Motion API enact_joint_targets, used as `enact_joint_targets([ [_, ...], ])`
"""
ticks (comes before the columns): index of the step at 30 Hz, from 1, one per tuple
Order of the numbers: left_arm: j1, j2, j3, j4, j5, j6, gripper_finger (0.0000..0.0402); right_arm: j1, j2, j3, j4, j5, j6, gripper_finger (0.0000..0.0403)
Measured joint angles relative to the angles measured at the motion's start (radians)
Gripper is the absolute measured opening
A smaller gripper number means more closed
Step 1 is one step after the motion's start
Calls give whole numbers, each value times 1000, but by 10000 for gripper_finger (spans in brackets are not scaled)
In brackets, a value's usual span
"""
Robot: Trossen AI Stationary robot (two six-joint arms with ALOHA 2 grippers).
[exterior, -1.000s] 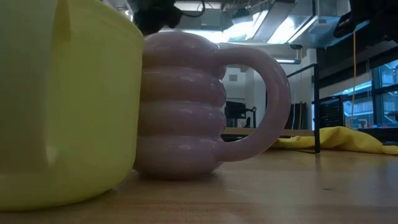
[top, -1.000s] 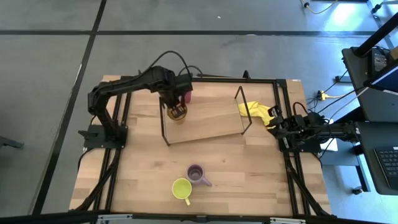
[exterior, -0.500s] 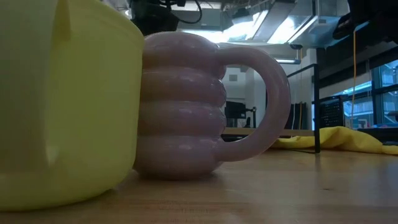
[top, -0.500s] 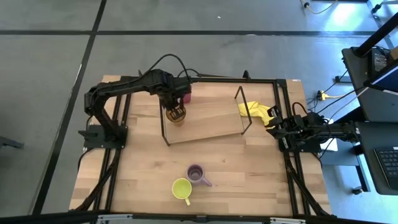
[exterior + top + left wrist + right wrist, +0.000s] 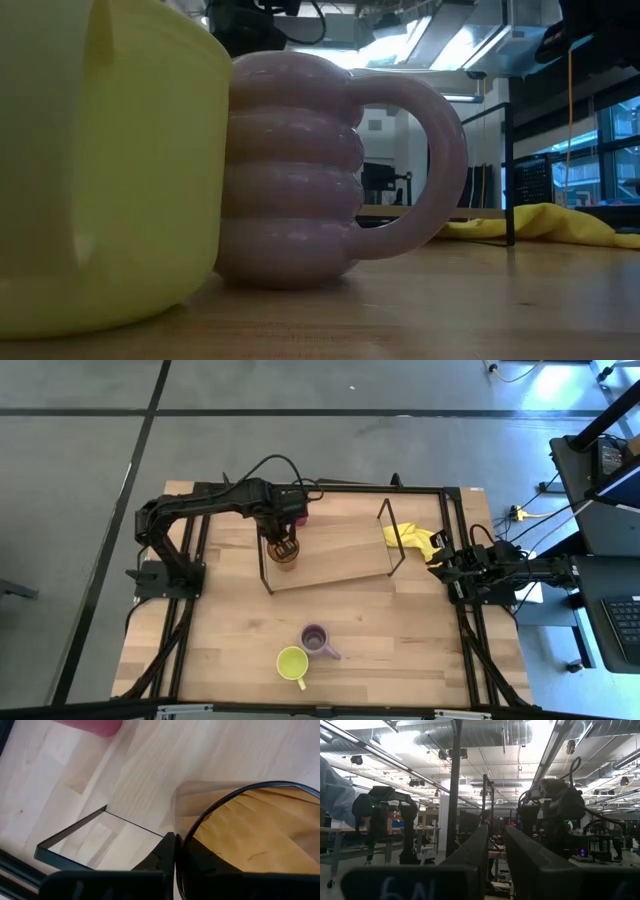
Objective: Stack small to large cups/mugs on shelf
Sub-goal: Put the orange cup on the shelf, then put the pink cup on the shelf
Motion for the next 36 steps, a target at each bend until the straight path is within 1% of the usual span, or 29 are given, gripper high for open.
enact_joint_targets([
  [5,0,0,0,-2,-15,-3,13,0,0,0,0,0,0,67],
  [13,1,-20,-1,-27,-26,-19,53,0,0,0,0,0,0,67],
  [17,0,-61,0,-26,-26,-42,61,0,-1,0,-1,0,0,67],
  [23,4,-135,0,-22,-54,-63,60,0,-1,0,-10,0,0,67],
  [25,8,-158,0,8,-55,-58,62,0,-1,0,-10,0,0,67],
  [28,52,-163,33,78,-46,-10,64,0,-1,0,-10,0,0,67],
  [30,113,-133,76,110,-29,28,64,0,-1,0,-10,0,0,67],
  [33,218,-38,147,121,-13,124,61,0,-1,0,-10,0,0,67],
  [36,314,64,215,93,14,168,63,0,-1,0,-10,0,0,67],
])
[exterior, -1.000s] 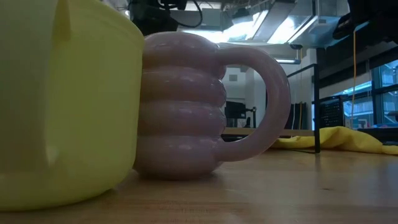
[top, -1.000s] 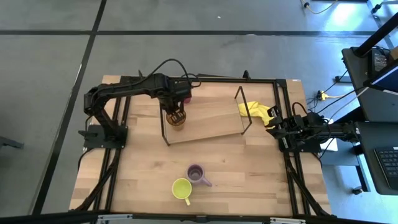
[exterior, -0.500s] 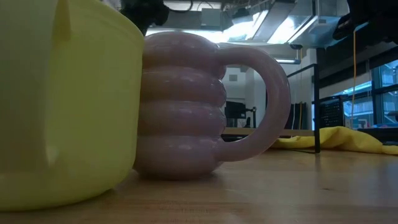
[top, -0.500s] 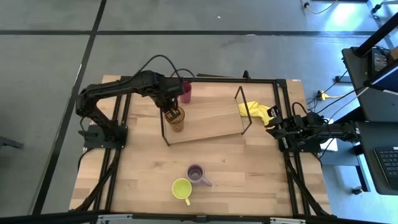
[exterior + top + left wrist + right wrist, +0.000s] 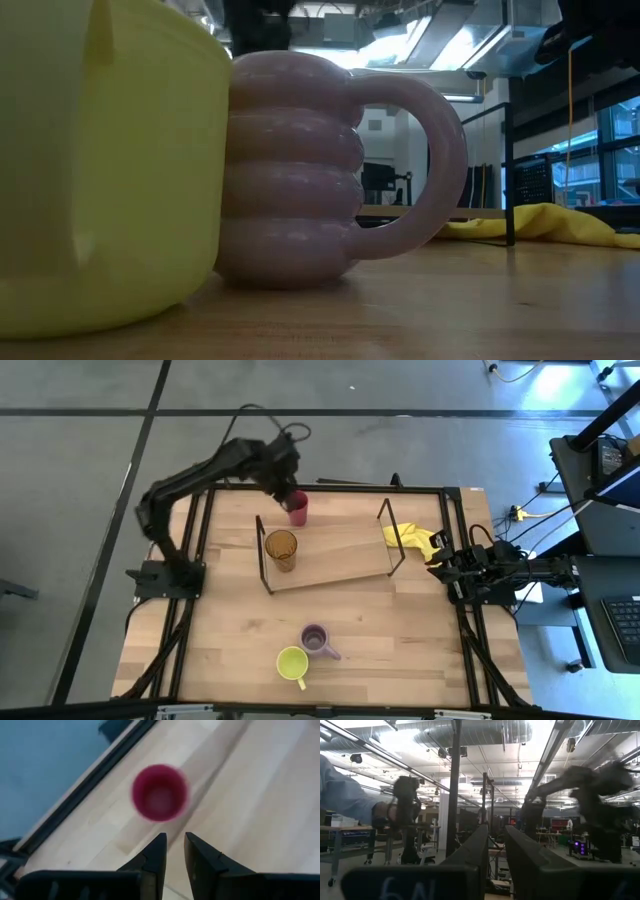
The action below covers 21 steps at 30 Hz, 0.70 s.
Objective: Stack small to large cups/mugs on shelf
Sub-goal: Put the pink cup on the shelf
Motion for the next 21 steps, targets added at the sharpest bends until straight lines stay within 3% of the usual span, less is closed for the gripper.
enact_joint_targets([
  [4,74,83,32,-30,33,49,71,0,0,0,0,0,0,67],
  [13,111,214,35,-9,73,137,119,0,0,0,0,0,0,67],
  [21,107,234,35,61,70,163,137,0,1,0,0,0,0,67],
])
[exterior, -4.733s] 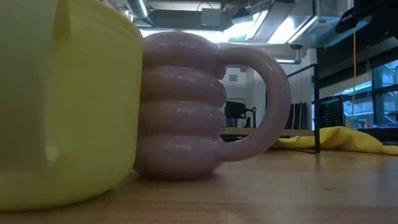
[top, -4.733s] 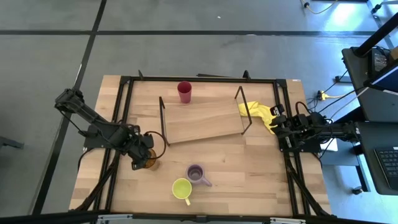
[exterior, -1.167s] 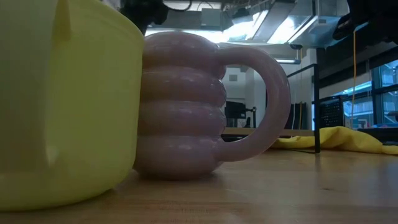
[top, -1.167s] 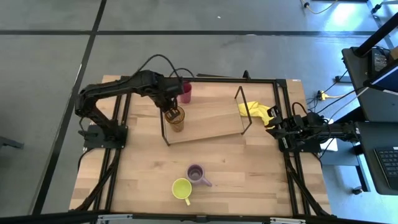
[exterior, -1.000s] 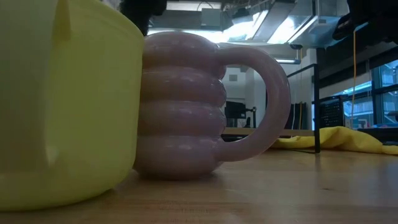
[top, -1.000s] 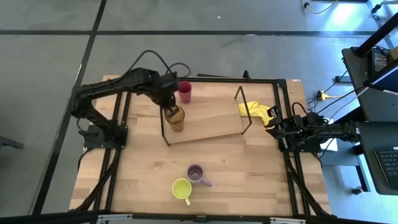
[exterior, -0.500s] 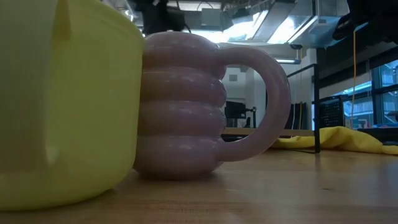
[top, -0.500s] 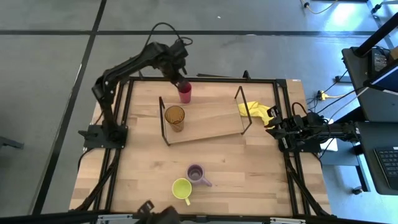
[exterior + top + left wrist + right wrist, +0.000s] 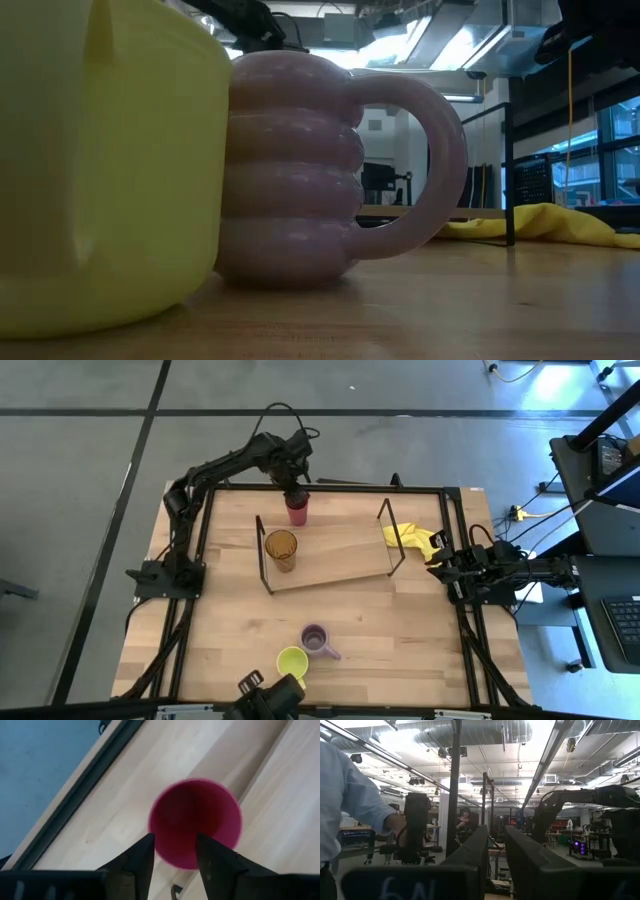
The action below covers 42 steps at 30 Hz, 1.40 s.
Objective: Stack small to large cups/mugs on shelf
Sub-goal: Put the pink cup on the shelf
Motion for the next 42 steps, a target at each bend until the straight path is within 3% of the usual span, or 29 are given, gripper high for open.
enact_joint_targets([
  [21,33,0,-153,101,50,41,131,0,0,0,0,0,0,67],
  [24,22,0,-153,113,17,47,107,0,0,0,0,0,0,67],
  [30,-13,0,-153,155,13,52,16,0,0,0,0,0,0,67],
  [32,-30,0,-151,161,11,52,8,0,0,0,0,0,0,67],
  [36,-55,0,-95,152,-34,73,4,0,0,0,0,0,0,67],
  [42,-33,0,104,20,-62,70,2,0,0,0,0,0,0,67],
])
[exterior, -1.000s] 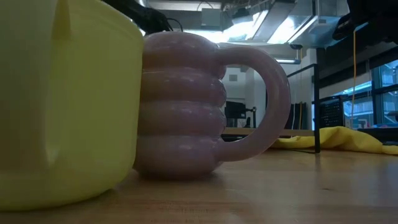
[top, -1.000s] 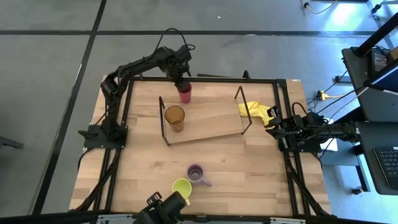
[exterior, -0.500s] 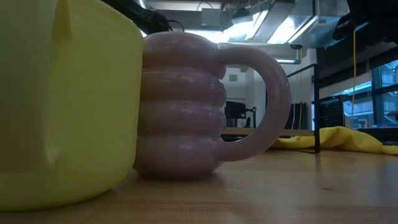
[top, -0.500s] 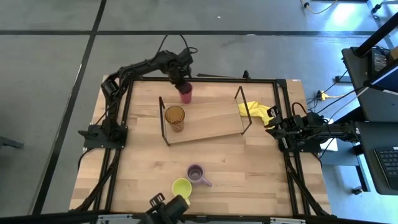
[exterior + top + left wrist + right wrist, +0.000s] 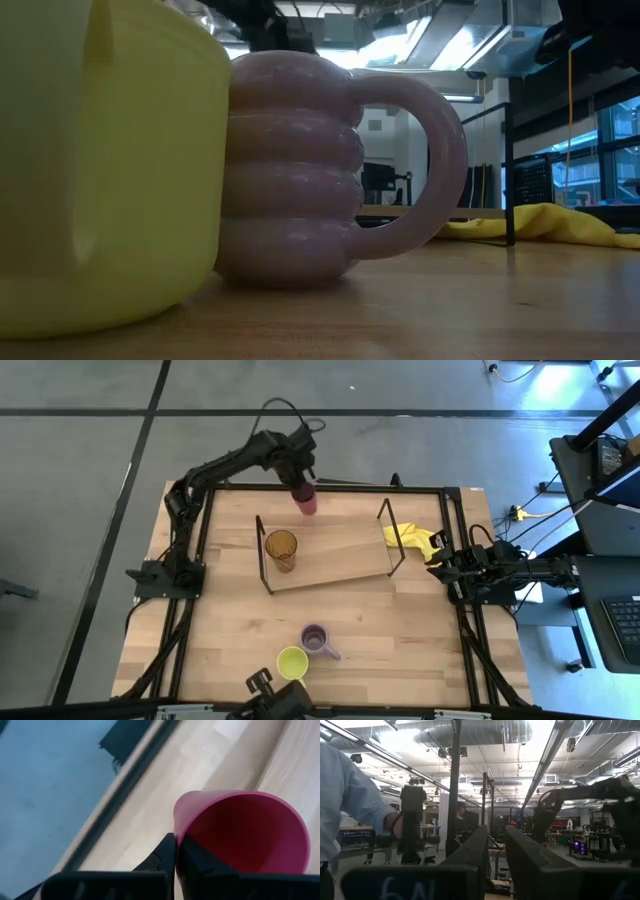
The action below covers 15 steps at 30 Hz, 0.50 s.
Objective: Stack small to large cups/mugs on shelf
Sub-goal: Put the pink cup on the shelf
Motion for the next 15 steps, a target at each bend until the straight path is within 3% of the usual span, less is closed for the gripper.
enact_joint_targets([
  [7,-60,0,215,-294,2,-20,2,0,0,0,0,0,0,67],
  [15,-232,-1,288,-332,5,-77,1,0,0,0,0,0,0,67],
])
